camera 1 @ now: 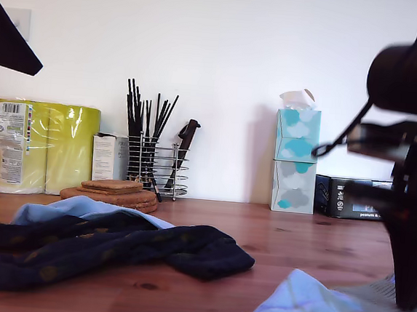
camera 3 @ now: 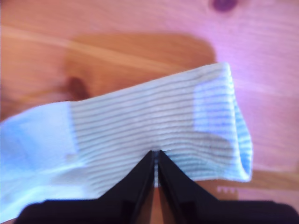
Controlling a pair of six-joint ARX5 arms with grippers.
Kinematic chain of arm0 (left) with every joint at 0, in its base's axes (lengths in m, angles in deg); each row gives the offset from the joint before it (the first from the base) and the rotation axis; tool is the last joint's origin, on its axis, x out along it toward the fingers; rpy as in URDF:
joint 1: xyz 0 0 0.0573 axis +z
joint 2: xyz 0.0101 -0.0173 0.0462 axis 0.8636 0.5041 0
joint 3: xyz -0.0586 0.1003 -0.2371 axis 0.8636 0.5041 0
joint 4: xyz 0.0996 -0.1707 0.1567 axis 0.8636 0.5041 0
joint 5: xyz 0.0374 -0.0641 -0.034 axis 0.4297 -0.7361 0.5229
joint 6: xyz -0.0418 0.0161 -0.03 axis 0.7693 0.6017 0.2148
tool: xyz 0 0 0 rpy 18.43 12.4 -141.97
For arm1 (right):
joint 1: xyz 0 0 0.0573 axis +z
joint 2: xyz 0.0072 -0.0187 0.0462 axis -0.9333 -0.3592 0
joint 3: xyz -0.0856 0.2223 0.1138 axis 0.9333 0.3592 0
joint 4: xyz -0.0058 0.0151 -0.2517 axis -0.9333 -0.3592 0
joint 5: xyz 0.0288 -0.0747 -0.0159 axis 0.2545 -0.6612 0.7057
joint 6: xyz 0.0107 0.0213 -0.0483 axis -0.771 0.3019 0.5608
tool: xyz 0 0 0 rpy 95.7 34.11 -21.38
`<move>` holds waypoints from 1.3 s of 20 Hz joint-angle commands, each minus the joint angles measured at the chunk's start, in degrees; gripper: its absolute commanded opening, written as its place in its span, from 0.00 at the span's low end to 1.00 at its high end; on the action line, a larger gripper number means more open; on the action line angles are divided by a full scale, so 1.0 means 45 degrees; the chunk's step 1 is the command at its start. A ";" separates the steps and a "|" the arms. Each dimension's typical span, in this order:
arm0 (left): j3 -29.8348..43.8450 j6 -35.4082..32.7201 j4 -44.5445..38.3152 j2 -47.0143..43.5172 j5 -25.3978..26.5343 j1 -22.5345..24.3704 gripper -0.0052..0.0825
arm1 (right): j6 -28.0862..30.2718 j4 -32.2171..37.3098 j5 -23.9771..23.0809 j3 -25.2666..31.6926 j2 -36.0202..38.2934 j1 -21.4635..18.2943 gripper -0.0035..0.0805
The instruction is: Pair up the socks based on colour and pattern, by placing each sock on top of its pair
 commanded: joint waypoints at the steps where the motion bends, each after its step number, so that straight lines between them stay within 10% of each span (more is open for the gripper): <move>1: 0.0121 0.0029 -0.0107 -0.0024 0.0015 -0.0024 0.03 | 0.0335 0.0291 -0.0010 -0.0291 -0.0427 -0.0015 0.03; 17: 0.0121 0.0010 -0.0204 -0.0024 0.0359 -0.0024 0.03 | 1.2060 0.2613 -0.0539 -0.3094 -0.4585 0.1161 0.03; 26: 0.0121 -0.0073 -0.0865 -0.0019 0.0884 -0.0024 0.03 | 1.0477 0.1477 -0.0612 -0.4741 -0.1569 0.1418 0.03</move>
